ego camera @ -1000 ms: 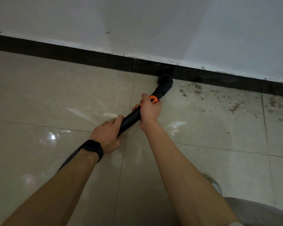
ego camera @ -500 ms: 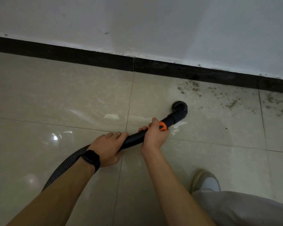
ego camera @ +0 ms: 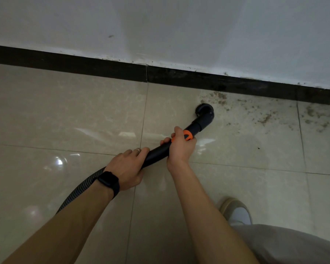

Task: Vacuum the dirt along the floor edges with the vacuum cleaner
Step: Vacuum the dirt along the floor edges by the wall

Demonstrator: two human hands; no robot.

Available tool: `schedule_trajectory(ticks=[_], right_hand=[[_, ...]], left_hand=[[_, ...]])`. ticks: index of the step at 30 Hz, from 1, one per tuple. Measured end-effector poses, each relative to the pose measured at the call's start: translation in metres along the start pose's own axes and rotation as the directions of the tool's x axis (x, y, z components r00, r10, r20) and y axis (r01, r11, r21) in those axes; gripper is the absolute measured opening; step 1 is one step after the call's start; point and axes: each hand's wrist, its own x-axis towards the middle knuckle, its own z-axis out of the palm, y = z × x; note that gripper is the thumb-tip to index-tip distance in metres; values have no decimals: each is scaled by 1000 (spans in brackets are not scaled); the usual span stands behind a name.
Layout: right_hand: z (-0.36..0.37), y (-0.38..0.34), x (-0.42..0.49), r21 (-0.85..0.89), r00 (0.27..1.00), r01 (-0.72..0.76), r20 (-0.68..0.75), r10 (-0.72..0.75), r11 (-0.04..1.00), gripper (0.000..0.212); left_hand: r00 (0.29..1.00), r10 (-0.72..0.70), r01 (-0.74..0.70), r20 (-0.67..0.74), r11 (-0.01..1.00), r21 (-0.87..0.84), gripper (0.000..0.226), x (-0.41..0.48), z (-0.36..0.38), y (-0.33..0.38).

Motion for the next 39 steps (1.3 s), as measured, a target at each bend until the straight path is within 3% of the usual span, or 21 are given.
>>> schedule_trajectory(ticks=[39], right_hand=[[42, -28, 31, -86, 995, 3, 98, 5, 996, 30]], left_hand=[[992, -106, 97, -69, 989, -114, 46, 39, -13, -5]])
